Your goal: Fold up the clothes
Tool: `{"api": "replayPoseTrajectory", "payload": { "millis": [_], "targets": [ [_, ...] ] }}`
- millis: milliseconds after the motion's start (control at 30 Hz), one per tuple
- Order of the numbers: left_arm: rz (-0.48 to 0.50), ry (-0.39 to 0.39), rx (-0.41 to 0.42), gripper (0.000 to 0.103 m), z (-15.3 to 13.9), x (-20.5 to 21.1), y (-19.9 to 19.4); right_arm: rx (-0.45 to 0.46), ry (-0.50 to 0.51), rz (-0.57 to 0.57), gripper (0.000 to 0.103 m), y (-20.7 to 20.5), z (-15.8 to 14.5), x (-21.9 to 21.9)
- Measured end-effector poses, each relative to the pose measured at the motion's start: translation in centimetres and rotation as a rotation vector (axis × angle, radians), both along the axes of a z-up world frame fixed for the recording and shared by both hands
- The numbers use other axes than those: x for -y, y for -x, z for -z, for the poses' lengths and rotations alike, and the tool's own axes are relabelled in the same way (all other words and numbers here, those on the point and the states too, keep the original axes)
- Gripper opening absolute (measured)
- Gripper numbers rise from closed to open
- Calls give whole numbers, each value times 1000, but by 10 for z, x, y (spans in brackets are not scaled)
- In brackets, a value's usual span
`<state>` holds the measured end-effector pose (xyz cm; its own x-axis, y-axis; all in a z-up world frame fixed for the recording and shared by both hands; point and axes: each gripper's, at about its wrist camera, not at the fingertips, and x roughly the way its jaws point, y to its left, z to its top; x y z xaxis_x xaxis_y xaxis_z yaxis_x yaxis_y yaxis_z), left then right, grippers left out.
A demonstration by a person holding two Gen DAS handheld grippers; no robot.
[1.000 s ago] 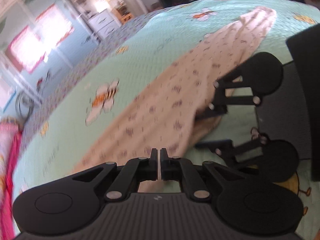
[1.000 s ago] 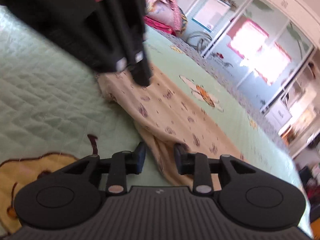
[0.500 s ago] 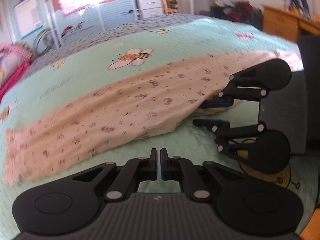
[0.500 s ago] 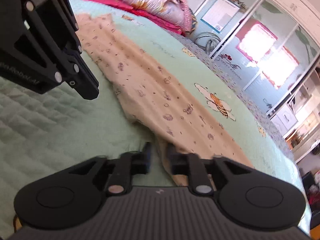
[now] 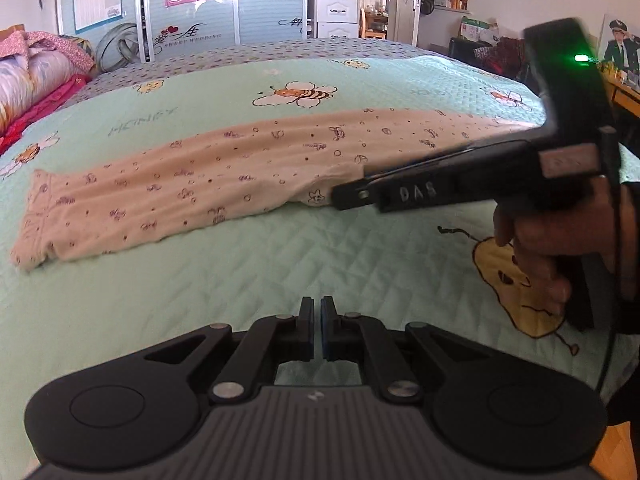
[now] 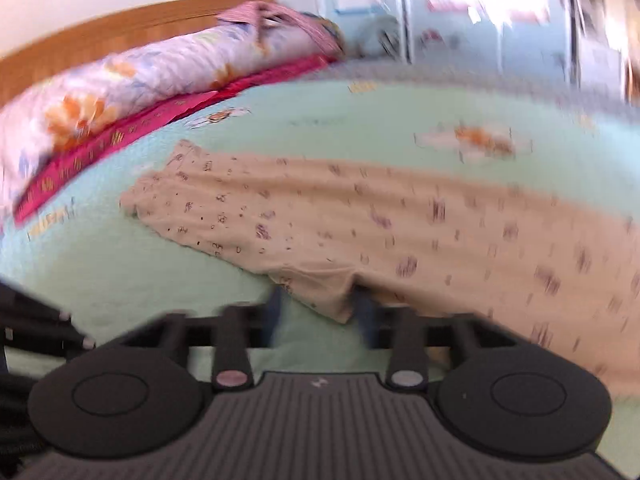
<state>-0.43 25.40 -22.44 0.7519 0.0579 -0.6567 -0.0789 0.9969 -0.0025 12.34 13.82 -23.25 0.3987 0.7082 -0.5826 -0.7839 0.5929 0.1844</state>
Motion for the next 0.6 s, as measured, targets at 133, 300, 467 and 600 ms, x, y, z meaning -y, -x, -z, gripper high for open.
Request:
{"api": "replayPoseTrajectory", "payload": {
  "millis": [133, 300, 467, 600],
  "targets": [
    [-4, 5, 4, 4, 0, -2, 10, 60, -47, -112, 6, 22, -20, -5],
    [-6, 10, 10, 4, -1, -3, 20, -2, 3, -50, 1, 18, -5, -1],
    [-44, 4, 34, 4, -6, -18, 20, 74, 22, -42, 9, 41, -7, 5],
    [-184, 86, 70, 14, -11, -64, 19, -26, -54, 51, 35, 31, -3, 21]
  ]
}}
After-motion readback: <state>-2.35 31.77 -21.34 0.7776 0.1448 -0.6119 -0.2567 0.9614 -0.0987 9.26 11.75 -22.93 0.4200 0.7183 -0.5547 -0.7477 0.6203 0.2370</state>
